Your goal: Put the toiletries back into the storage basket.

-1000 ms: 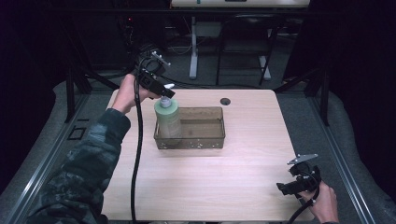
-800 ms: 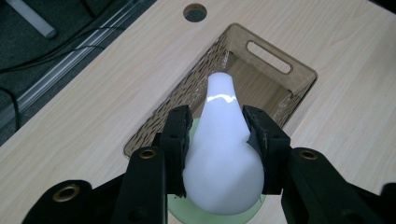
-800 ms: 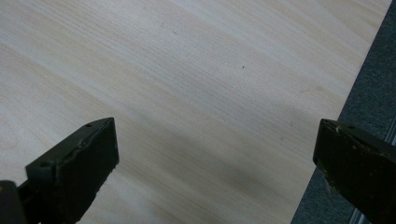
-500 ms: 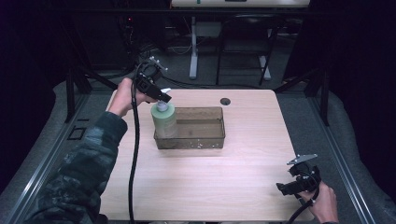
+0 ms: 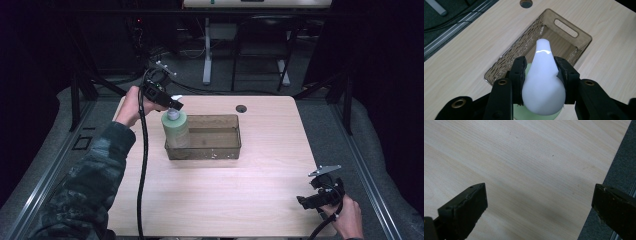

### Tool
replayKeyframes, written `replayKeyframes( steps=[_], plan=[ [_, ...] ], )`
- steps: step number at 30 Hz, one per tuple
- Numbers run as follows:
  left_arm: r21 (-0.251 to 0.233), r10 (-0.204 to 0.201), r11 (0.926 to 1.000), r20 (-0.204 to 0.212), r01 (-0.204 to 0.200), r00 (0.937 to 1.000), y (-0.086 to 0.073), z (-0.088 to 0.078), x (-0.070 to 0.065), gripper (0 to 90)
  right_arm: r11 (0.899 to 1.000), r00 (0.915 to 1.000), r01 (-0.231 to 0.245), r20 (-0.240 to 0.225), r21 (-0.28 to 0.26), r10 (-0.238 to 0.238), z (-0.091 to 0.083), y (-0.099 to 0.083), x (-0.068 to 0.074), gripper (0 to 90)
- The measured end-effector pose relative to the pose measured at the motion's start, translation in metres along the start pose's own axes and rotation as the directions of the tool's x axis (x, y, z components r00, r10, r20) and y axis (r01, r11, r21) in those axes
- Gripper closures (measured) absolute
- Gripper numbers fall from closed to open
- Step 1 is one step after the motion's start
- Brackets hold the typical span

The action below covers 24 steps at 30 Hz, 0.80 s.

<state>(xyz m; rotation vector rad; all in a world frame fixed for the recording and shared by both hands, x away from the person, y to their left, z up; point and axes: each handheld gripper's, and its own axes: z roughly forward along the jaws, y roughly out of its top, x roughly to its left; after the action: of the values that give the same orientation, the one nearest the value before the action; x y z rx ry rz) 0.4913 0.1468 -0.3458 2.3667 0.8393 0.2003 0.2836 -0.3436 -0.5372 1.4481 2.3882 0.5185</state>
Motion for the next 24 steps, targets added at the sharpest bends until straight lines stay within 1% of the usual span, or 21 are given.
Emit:
replayKeyframes(
  steps=[1,4,6,7,11,13,15,16,18,20,24],
  plan=[
    [-0.01,-0.008,0.9999,0.004,0.008,1.0,0.0,0.0,0.0,62.2,1.0,1.0,0.0,0.0,-0.001,0.0,0.0,0.0,0.0,0.0],
    [-0.028,-0.02,0.9994,0.011,0.02,0.9997,0.0,0.0,0.0,55.9,1.0,1.0,-0.002,0.0,-0.001,0.002,0.0,0.0,0.0,0.0],
    [-0.027,-0.026,0.9993,0.003,0.026,0.9997,0.001,0.0,-0.001,47.9,1.0,1.0,0.002,0.003,-0.002,-0.002,0.0,0.0,0.0,0.0],
    [-0.026,-0.027,0.9993,0.003,0.027,0.9996,0.001,0.001,-0.001,45.3,1.0,1.0,0.001,0.002,-0.003,-0.001,-0.001,0.0,0.0,0.0],
    [-0.041,-0.031,0.9987,-0.006,0.031,0.9995,0.001,-0.002,-0.003,30.9,1.0,1.0,0.0,0.009,-0.007,0.0,-0.001,0.0,-0.001,0.0],
    [-0.044,-0.033,0.9985,-0.008,0.032,0.9994,0.0,-0.005,-0.003,23.5,1.0,1.0,-0.004,0.005,-0.009,0.004,-0.001,0.0,-0.002,0.0],
    [-0.047,-0.037,0.9982,-0.016,0.036,0.9992,-0.001,-0.007,-0.003,18.3,1.0,1.0,-0.004,0.009,-0.011,0.004,-0.002,0.0,-0.002,0.0],
    [-0.058,-0.045,0.9974,-0.013,0.044,0.9989,-0.002,-0.008,-0.004,15.9,1.0,1.0,-0.006,0.007,-0.011,0.006,-0.002,0.0,-0.002,0.0],
    [-0.063,-0.04,0.9972,-0.015,0.039,0.9991,-0.003,-0.012,-0.004,14.7,1.0,1.0,-0.006,0.006,-0.011,0.006,-0.001,0.0,-0.002,0.0],
    [-0.072,-0.049,0.9962,-0.017,0.048,0.9986,-0.005,-0.015,-0.004,13.7,1.0,1.0,-0.005,0.006,-0.009,0.005,-0.001,0.0,-0.002,0.0],
    [-0.073,-0.049,0.9962,-0.02,0.048,0.9986,-0.009,-0.02,-0.004,8.9,1.0,1.0,-0.007,0.004,-0.012,0.007,-0.001,0.0,-0.001,0.0]
  ],
)
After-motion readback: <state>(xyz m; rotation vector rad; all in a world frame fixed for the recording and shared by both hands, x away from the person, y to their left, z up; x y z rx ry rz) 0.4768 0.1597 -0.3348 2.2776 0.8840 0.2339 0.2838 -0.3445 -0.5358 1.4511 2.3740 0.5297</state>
